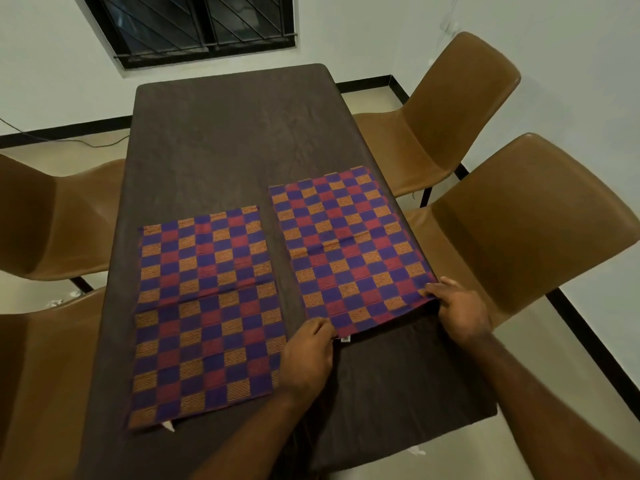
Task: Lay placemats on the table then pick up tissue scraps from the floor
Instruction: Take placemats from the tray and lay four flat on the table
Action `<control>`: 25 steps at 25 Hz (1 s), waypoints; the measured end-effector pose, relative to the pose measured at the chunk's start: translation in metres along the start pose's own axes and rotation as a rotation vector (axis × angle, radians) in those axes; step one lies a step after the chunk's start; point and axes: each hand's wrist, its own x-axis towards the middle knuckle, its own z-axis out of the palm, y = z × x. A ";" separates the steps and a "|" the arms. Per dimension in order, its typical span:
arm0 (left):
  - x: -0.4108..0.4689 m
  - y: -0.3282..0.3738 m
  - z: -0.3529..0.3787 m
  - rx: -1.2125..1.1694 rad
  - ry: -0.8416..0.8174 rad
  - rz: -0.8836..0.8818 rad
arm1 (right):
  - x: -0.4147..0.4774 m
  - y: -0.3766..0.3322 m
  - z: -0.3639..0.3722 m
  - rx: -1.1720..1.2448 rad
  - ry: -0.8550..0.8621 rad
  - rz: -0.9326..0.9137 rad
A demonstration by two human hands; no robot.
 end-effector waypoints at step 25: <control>-0.055 -0.001 0.004 0.142 -0.005 0.077 | -0.071 0.012 0.012 -0.072 -0.023 -0.002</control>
